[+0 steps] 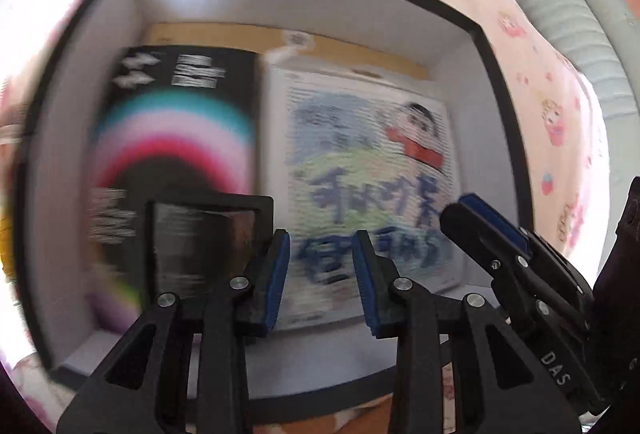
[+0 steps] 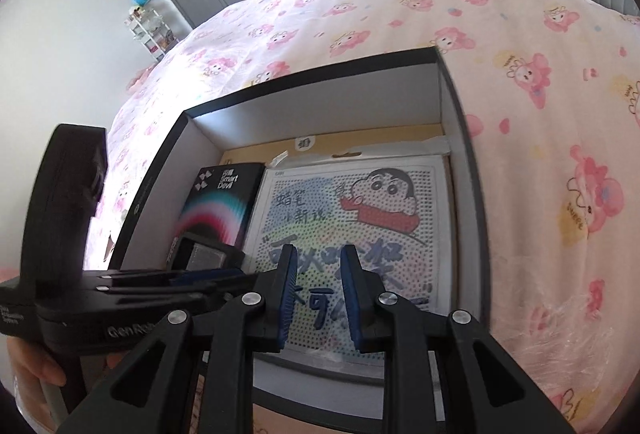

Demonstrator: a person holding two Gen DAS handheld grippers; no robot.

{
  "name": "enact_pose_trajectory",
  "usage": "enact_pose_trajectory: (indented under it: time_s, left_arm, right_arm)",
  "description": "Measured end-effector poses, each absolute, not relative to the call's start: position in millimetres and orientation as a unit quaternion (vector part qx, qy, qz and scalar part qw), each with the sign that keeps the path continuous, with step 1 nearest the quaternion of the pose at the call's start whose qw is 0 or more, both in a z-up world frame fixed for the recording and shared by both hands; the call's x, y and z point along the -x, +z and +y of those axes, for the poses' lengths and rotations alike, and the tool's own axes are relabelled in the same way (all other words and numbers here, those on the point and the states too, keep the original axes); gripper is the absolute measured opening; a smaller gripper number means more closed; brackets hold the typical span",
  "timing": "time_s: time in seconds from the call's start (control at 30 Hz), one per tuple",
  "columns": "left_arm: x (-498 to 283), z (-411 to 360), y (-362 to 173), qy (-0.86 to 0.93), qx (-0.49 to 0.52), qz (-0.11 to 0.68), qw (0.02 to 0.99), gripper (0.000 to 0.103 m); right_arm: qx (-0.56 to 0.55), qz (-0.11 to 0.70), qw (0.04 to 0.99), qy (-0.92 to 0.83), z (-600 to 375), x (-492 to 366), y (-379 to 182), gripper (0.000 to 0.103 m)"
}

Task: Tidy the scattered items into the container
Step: 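Lower the frame against the Smart Devil box and open the left gripper, then lift the left gripper out of the box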

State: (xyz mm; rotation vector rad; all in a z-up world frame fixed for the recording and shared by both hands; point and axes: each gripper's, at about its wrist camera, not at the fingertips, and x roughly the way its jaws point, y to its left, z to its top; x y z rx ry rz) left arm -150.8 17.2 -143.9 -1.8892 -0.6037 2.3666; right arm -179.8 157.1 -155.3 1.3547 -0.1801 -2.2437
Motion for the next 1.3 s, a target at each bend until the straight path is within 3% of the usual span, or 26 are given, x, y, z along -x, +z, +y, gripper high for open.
enact_pose_trajectory:
  time_s: [0.37,0.63,0.83,1.13,1.23,1.3]
  left_arm:
    - [154.5,-18.5,-134.8,0.78,0.58,-0.234,0.037,0.034]
    - [155.1,-33.1,-148.5,0.766,0.602,-0.226,0.01,0.036]
    - [147.3,-19.0,-143.5,0.766,0.593,-0.237,0.07,0.04]
    - [133.2,-18.9,-130.1,0.784,0.574,-0.234,0.03,0.039]
    - [118.9,-9.7,-110.4,0.799,0.548,-0.238,0.065,0.042]
    - [106.1,-4.3,-93.8,0.814,0.531,-0.225,0.07,0.051]
  right_arm:
    - [-0.54,-0.079,0.311,-0.778,112.9,184.6,-170.7,0.02]
    - [-0.538,-0.045,0.254,-0.803,125.4,187.7,-175.1,0.02]
    - [-0.544,-0.047,0.254,-0.798,132.8,188.9,-181.4,0.02]
    - [-0.539,-0.035,0.269,-0.798,133.9,175.8,-173.2,0.02]
    - [-0.519,-0.029,0.253,-0.816,136.0,163.7,-158.0,0.02]
    - [-0.514,-0.037,0.252,-0.819,140.8,154.6,-148.9,0.02]
